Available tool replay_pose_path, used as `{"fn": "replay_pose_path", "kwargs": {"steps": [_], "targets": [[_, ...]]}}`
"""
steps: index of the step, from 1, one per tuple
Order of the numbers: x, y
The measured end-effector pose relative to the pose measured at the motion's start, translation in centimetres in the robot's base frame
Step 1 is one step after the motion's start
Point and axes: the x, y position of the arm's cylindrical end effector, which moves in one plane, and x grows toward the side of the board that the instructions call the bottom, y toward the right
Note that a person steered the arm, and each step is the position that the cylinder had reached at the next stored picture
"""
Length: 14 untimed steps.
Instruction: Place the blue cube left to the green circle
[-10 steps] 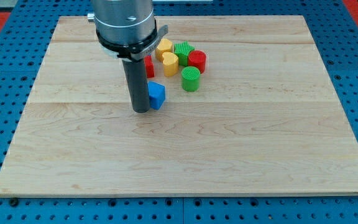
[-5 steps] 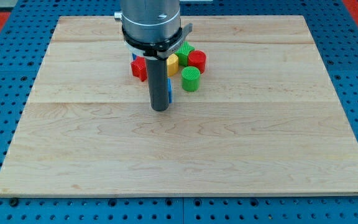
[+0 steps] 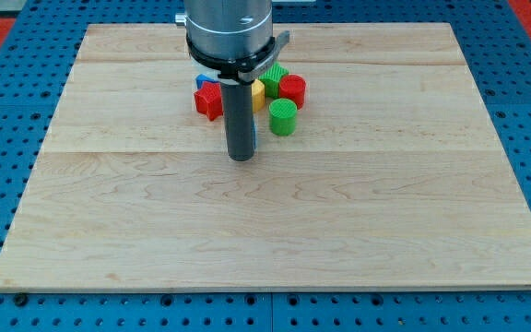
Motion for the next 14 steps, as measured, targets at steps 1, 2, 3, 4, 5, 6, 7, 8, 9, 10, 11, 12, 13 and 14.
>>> {"fn": "replay_pose_path", "kwargs": {"steps": [1, 2, 3, 4, 5, 6, 7, 8, 9, 10, 11, 12, 13, 14], "targets": [[0.0, 0.4], [0.0, 0.3], [0.0, 0.1], [0.0, 0.0], [0.0, -0.2], [0.0, -0.3], [-0.1, -0.3], [-0.9, -0.3], [-1.6, -0.3], [-1.6, -0.3], [-1.8, -0.3], [-1.9, -0.3], [-1.9, -0.3], [-1.9, -0.3]]}}
